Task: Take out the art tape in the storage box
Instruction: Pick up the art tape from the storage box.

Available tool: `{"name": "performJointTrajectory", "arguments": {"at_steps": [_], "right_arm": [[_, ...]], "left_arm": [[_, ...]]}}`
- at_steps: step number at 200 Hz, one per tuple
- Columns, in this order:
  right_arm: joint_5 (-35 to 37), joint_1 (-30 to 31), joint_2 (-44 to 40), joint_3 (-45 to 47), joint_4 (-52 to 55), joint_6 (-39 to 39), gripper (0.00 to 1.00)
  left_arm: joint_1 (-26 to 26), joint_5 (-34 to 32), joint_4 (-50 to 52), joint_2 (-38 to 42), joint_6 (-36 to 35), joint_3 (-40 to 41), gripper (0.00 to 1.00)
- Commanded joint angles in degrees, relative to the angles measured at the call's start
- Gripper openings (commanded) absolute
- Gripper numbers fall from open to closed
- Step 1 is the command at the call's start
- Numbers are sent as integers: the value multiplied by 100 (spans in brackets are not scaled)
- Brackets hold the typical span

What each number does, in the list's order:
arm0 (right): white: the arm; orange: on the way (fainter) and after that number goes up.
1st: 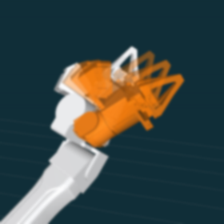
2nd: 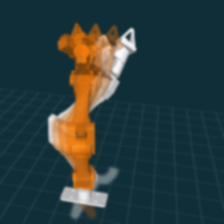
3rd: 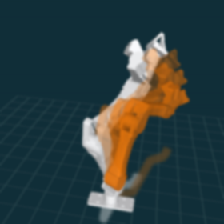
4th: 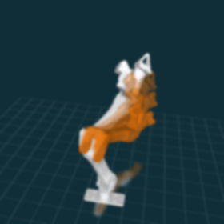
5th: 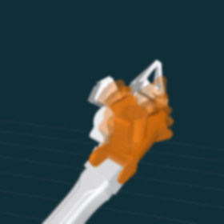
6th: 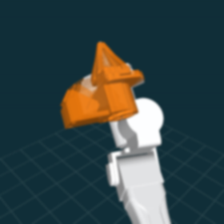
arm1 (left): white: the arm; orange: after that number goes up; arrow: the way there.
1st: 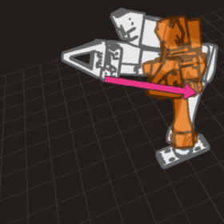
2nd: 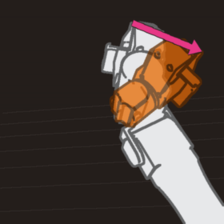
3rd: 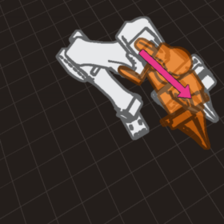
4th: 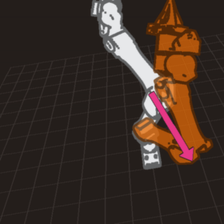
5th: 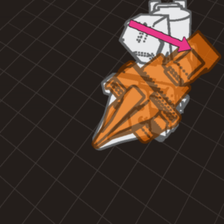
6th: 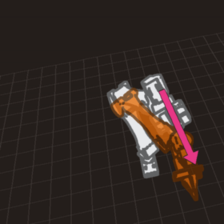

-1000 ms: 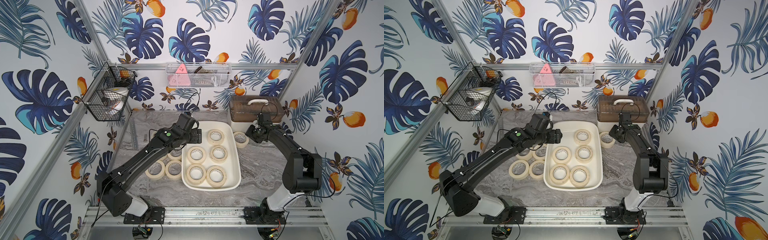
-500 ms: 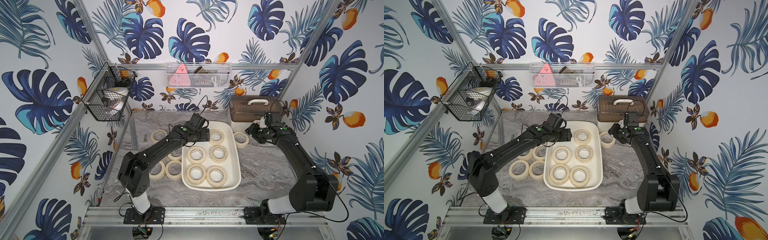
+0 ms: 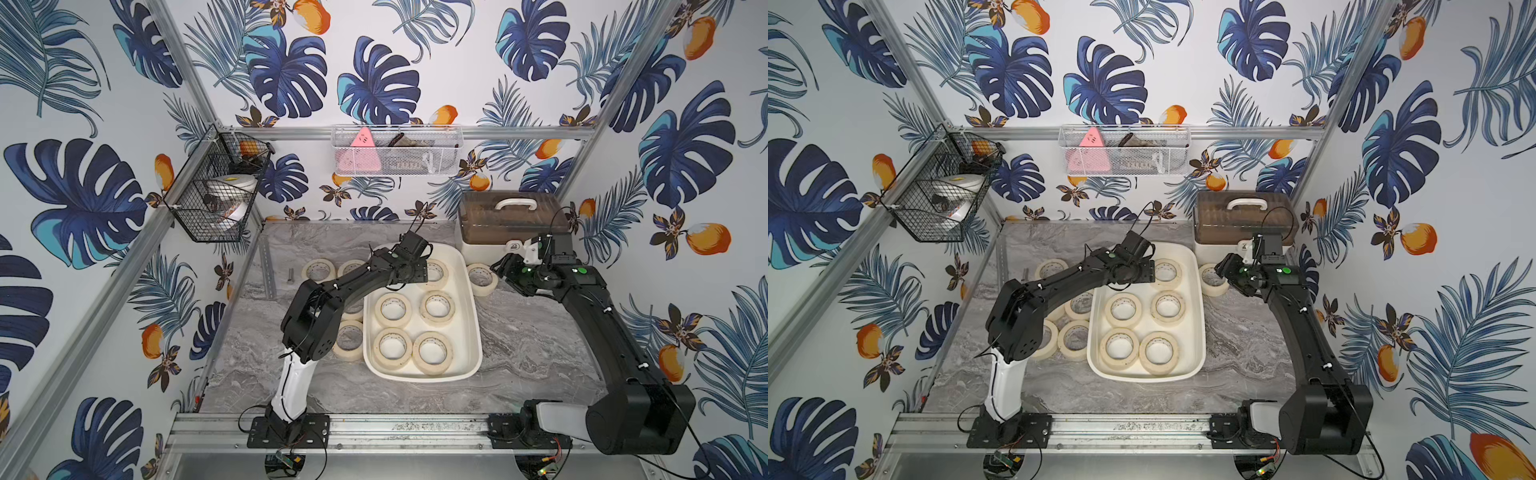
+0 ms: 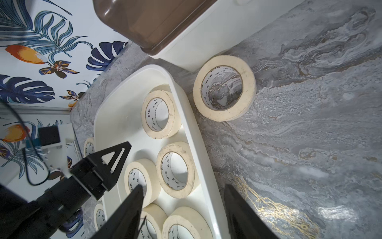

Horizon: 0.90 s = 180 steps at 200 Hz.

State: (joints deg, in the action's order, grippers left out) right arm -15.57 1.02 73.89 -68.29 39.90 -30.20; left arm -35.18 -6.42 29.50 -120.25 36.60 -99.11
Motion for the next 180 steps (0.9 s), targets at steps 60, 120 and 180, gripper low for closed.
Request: {"name": "performJointTrajectory", "arguments": {"at_steps": [60,120,180], "right_arm": [[-206,4,-492,203,287,31,65],[-62,8,-717,212,422,151,65],[-112,4,-799,246,404,136,66]], "left_arm": [[14,-405,7,-1121,-83,-953,73],[22,-369,240,-1834,-192,-1626,63],[22,-123,234,-1726,-167,-1636,24]]}}
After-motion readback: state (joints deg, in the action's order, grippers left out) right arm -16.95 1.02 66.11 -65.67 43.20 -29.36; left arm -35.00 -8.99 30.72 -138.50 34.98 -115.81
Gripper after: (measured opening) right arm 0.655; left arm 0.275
